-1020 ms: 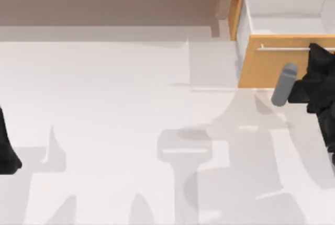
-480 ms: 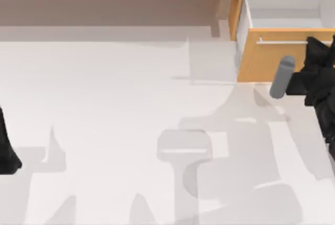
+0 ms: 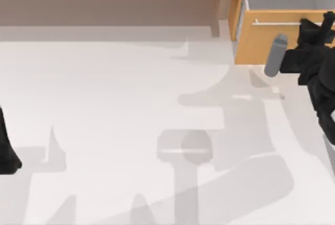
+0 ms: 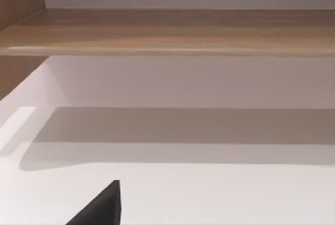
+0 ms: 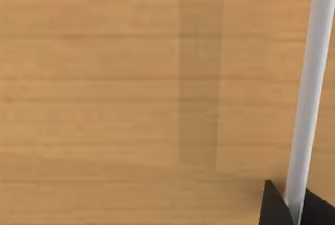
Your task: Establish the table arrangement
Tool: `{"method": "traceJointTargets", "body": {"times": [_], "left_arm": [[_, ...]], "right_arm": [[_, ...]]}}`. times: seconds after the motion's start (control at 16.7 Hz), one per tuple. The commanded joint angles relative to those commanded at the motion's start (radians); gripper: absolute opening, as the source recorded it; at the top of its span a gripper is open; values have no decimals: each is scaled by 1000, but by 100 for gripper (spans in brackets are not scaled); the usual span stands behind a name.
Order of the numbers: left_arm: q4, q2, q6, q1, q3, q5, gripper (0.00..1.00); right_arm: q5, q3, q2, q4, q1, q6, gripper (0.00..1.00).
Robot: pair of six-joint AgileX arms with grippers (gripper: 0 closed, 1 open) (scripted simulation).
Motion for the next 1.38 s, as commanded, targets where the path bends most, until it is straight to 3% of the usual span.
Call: {"method": "traceJointTargets", "body": {"times": [0.48,1.08,1.38], "left_arm": [[0,0,0,0,0,0,100],[0,0,0,0,0,0,100],[0,0,0,0,0,0,100]], "right_arm": [[-9,50,26,-35,-2,-2,0],[-36,311,133,-173,-32,-1,0],[-38,324,141,-186,-37,0,0]]}}
